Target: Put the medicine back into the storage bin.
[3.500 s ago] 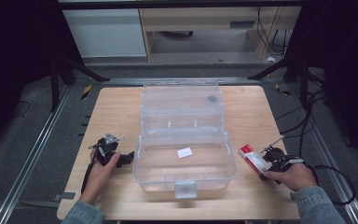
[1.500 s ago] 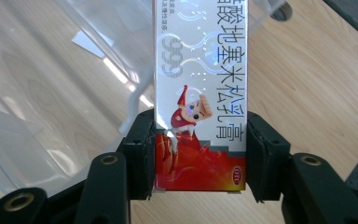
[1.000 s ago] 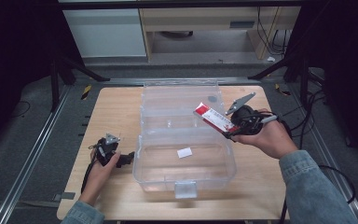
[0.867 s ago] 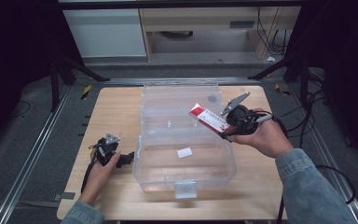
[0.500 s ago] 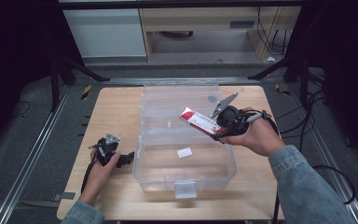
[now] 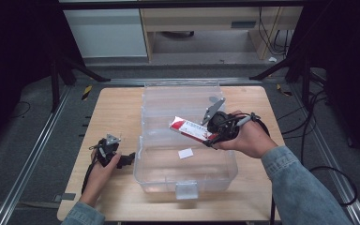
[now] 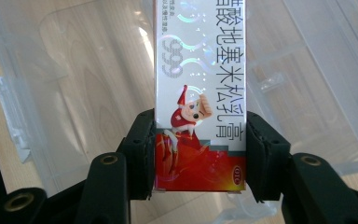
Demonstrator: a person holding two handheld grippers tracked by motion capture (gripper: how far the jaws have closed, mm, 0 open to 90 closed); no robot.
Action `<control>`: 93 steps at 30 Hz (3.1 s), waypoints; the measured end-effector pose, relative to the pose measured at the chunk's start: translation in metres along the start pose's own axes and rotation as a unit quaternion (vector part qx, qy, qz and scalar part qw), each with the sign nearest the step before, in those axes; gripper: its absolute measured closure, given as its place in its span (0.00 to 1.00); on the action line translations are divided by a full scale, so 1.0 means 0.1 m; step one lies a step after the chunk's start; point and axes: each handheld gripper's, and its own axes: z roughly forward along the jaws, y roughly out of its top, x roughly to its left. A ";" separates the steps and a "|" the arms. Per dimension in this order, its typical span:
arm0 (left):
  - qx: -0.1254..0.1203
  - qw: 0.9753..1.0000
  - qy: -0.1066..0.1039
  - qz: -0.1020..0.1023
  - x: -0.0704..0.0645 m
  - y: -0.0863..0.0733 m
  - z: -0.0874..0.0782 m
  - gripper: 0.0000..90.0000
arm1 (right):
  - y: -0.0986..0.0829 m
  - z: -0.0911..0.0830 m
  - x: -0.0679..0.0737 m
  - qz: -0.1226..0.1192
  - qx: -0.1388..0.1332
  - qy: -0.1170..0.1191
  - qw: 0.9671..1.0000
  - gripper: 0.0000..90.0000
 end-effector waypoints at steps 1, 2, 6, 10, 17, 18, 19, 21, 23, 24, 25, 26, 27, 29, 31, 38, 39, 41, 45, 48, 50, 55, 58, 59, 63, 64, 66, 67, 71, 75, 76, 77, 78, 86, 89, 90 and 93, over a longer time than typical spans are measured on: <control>0.000 1.000 -0.001 0.001 0.00 0.00 0.00 0.00 | 0.02 0.02 0.02 -0.004 0.003 0.003 1.000 0.57; 0.000 1.000 -0.001 0.001 0.00 0.00 0.00 0.00 | 0.02 0.02 0.02 -0.004 0.003 0.003 1.000 0.57; 0.000 1.000 -0.001 0.001 0.00 0.00 0.00 0.00 | 0.08 0.09 0.05 -0.015 0.008 0.009 1.000 0.57; 0.000 1.000 -0.001 0.002 0.00 0.00 0.00 0.00 | 0.16 0.14 0.12 -0.027 0.009 0.018 0.999 0.57; 0.000 1.000 -0.001 0.001 0.00 0.00 0.00 0.00 | 0.25 0.19 0.22 -0.052 0.007 0.031 0.998 0.57; 0.000 1.000 -0.001 0.001 0.00 0.00 0.00 0.00 | 0.25 0.19 0.22 -0.052 0.007 0.031 0.998 0.57; 0.000 1.000 -0.001 0.001 0.00 0.00 0.00 0.00 | 0.26 0.20 0.24 -0.053 0.007 0.033 0.998 0.57; 0.000 1.000 -0.001 0.001 0.00 0.00 0.00 0.00 | 0.28 0.22 0.27 -0.064 0.009 0.038 0.997 0.57; 0.000 1.000 -0.001 0.001 0.00 0.00 0.00 0.00 | 0.29 0.23 0.28 -0.067 0.010 0.040 0.997 0.57; 0.000 1.000 -0.001 0.001 0.00 0.00 0.00 0.00 | 0.29 0.23 0.28 -0.067 0.010 0.040 0.997 0.57; 0.000 1.000 -0.001 0.001 0.00 0.00 0.00 0.00 | 0.30 0.26 0.30 -0.073 0.012 0.046 0.996 0.57; 0.000 1.000 -0.001 0.001 0.00 0.00 0.00 0.00 | 0.30 0.26 0.30 -0.073 0.012 0.046 0.996 0.57; 0.000 1.000 -0.001 0.001 0.00 0.00 0.00 0.00 | 0.30 0.29 0.33 -0.076 0.016 0.050 0.996 0.57; 0.000 1.000 -0.001 0.001 0.00 0.00 0.00 0.00 | 0.30 0.30 0.34 -0.081 0.018 0.052 0.995 0.57; 0.000 1.000 -0.001 0.001 0.00 0.00 0.00 0.00 | 0.33 0.35 0.37 -0.086 0.025 0.056 0.994 0.57; 0.000 1.000 -0.001 0.001 0.00 0.00 0.00 0.00 | 0.37 0.44 0.43 -0.104 0.033 0.071 0.992 0.57; 0.000 1.000 -0.001 0.001 0.00 0.00 0.00 0.00 | 0.38 0.45 0.44 -0.105 0.034 0.074 0.991 0.57; 0.000 1.000 -0.001 0.002 0.00 0.00 0.00 0.00 | 0.39 0.51 0.48 -0.114 0.040 0.081 0.989 0.57; 0.000 1.000 -0.001 0.001 0.00 0.00 0.00 0.00 | 0.41 0.60 0.54 -0.122 0.049 0.095 0.987 0.57; 0.000 1.000 -0.001 0.001 0.00 0.00 0.00 0.00 | 0.41 0.66 0.56 -0.126 0.054 0.096 0.986 0.57; 0.000 1.000 -0.001 0.001 0.00 0.00 0.00 0.00 | 0.42 0.74 0.57 -0.131 0.059 0.097 0.985 0.57; 0.000 1.000 -0.001 0.001 0.00 0.00 0.00 0.00 | 0.44 0.80 0.58 -0.133 0.061 0.103 0.984 0.57; 0.000 1.000 -0.001 0.001 0.00 0.00 0.00 0.00 | 0.45 0.87 0.59 -0.136 0.063 0.108 0.983 0.57; 0.000 1.000 -0.001 0.001 0.00 0.00 0.00 0.00 | 0.45 0.87 0.59 -0.136 0.063 0.108 0.983 0.57; 0.000 1.000 -0.001 0.001 0.00 0.00 0.00 0.00 | 0.45 0.97 0.61 -0.137 0.066 0.118 0.981 0.57; 0.000 1.000 -0.001 0.001 0.00 0.00 0.00 0.00 | 0.44 0.99 0.62 -0.138 0.067 0.120 0.981 0.57; 0.000 1.000 -0.001 0.001 0.00 0.00 0.00 0.00 | 0.44 1.04 0.63 -0.137 0.066 0.124 0.980 0.57; 0.000 1.000 -0.002 0.002 0.00 0.00 0.00 0.00 | 0.45 1.07 0.63 -0.142 0.066 0.124 0.980 0.57; 0.000 1.000 -0.002 0.003 0.00 0.00 0.00 0.00 | 0.46 1.12 0.63 -0.138 0.060 0.127 0.980 0.57; 0.000 1.000 -0.003 0.004 0.00 0.00 0.00 0.00 | 0.47 1.19 0.65 -0.141 0.059 0.132 0.979 0.57; 0.000 1.000 -0.003 0.004 0.00 0.00 0.00 0.00 | 0.47 1.19 0.65 -0.141 0.059 0.132 0.979 0.57; 0.000 1.000 -0.003 0.004 0.00 0.00 0.00 0.00 | 0.46 1.21 0.65 -0.143 0.060 0.133 0.979 0.57; 0.000 1.000 -0.003 0.004 0.00 0.00 0.00 0.00 | 0.46 1.22 0.65 -0.144 0.059 0.133 0.979 0.57; 0.000 1.000 -0.003 0.003 0.00 0.00 0.00 0.00 | 0.44 1.29 0.64 -0.153 0.060 0.132 0.978 0.57; 0.000 1.000 -0.003 0.003 0.00 0.00 0.00 0.00 | 0.42 1.31 0.64 -0.154 0.056 0.131 0.978 0.57; 0.000 1.000 -0.003 0.003 0.00 0.00 0.00 0.00 | 0.42 1.31 0.64 -0.154 0.056 0.131 0.978 0.57; 0.000 1.000 -0.003 0.004 0.00 0.00 0.00 0.00 | 0.41 1.34 0.63 -0.156 0.059 0.131 0.977 0.57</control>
